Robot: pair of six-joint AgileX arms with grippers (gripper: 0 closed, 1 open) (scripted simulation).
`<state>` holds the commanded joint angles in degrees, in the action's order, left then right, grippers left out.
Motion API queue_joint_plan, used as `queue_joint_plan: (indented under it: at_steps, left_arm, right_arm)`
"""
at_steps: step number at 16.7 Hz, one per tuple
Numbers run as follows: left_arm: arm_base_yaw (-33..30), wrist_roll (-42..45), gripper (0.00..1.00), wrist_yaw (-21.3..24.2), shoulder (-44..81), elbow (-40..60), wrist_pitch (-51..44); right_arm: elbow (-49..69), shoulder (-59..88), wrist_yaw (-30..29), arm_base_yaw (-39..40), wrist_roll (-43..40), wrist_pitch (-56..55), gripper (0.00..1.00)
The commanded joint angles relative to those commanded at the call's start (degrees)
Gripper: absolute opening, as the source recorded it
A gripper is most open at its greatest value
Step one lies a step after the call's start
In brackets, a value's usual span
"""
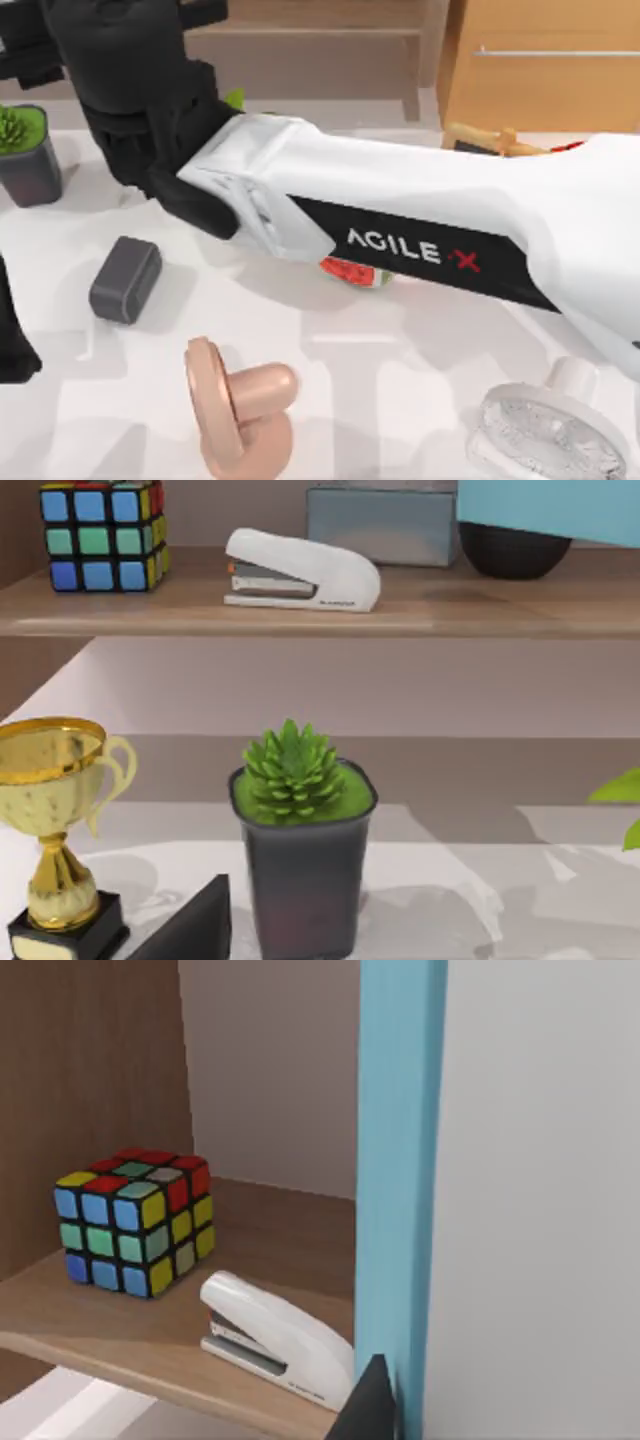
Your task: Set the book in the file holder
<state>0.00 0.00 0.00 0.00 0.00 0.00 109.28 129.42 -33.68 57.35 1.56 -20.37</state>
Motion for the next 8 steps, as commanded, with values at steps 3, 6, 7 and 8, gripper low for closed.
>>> queue_joint_plan:
  at_steps: [3,6,7,8]
  left_arm:
    - [0.00,0.00,1.00,0.00,0.00,0.00,0.00]
    - [0.00,0.00,1.00,0.00,0.00,0.00,0.00]
    - [0.00,0.00,1.00,0.00,0.00,0.00,0.00]
    - [0.00,0.00,1.00,0.00,0.00,0.00,0.00]
  right_arm:
    - [-3.45,-8.65,4.32,-2.29,4.65,-2.26,0.00]
    - [-6.82,-17.31,8.25,-9.80,10.78,-5.12,0.00]
    - [-8.07,-19.95,9.47,-13.23,13.04,-6.10,0.00]
    - [-9.42,-22.38,10.63,-17.24,15.45,-7.08,0.00]
